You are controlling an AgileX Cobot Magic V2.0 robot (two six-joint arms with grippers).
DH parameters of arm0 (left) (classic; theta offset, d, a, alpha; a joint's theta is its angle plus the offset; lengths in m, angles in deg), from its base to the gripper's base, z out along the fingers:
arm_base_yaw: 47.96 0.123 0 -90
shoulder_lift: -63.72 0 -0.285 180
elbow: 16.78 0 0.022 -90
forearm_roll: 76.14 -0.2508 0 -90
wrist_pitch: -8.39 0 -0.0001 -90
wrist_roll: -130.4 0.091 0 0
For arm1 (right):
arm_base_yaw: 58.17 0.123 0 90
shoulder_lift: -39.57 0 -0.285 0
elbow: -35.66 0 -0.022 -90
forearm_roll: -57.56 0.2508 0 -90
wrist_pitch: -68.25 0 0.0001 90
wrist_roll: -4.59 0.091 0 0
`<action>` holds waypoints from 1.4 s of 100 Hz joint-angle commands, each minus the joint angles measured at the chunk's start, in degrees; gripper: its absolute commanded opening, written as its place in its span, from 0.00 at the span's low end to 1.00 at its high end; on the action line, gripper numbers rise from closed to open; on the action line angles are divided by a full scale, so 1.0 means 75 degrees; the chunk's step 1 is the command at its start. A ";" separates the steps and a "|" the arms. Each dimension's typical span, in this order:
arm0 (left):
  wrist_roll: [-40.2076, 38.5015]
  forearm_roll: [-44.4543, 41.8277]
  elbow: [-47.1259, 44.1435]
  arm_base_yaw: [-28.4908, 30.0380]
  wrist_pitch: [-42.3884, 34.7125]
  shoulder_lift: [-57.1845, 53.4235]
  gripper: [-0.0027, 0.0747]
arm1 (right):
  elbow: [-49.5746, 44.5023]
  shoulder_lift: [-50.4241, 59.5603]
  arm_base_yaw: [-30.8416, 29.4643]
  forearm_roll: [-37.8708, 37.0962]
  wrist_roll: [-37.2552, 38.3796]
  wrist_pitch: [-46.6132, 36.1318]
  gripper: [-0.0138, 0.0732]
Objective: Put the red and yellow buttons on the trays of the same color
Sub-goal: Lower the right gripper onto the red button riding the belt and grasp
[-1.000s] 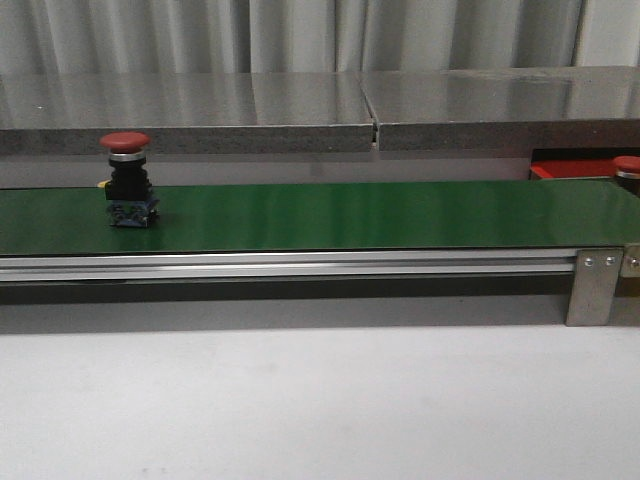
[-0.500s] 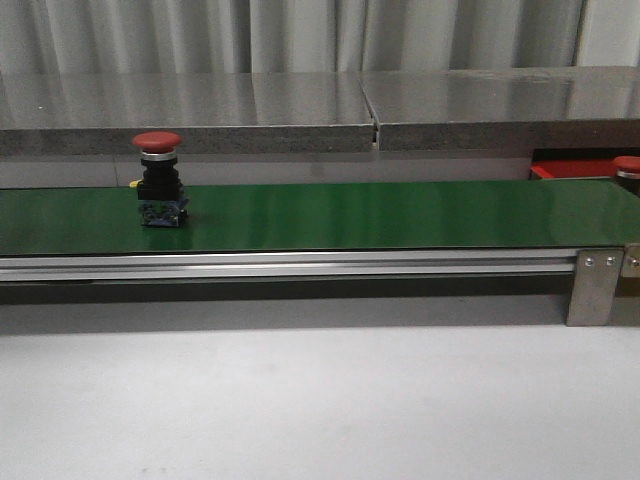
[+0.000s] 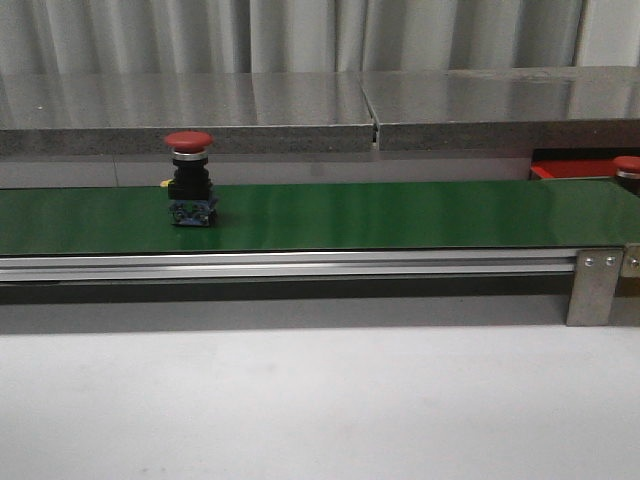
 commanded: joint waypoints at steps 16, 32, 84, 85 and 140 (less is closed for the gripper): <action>-0.0003 0.0438 -0.0952 -0.0334 -0.0754 -0.1698 0.01 | 0.0199 -0.0051 -0.0006 -0.0021 -0.0085 -0.0496 0.08; -0.0003 0.0632 -0.1655 -0.0334 -0.0708 -0.2689 0.01 | 0.0199 -0.0051 -0.0006 -0.0020 -0.0085 -0.0464 0.08; -0.0003 0.0827 -0.2581 -0.0334 -0.0668 -0.4260 0.01 | 0.0764 -0.0876 0.0579 -0.0036 -0.0092 -0.0024 0.08; -0.0003 0.0827 -0.2581 -0.0334 -0.0668 -0.4260 0.01 | 0.0805 -0.0912 0.0644 -0.0036 -0.0092 -0.0013 0.08; -0.0003 0.0827 -0.2581 -0.0334 -0.0624 -0.4260 0.01 | 0.4116 -0.5271 0.2069 0.0395 -0.0086 0.1125 0.64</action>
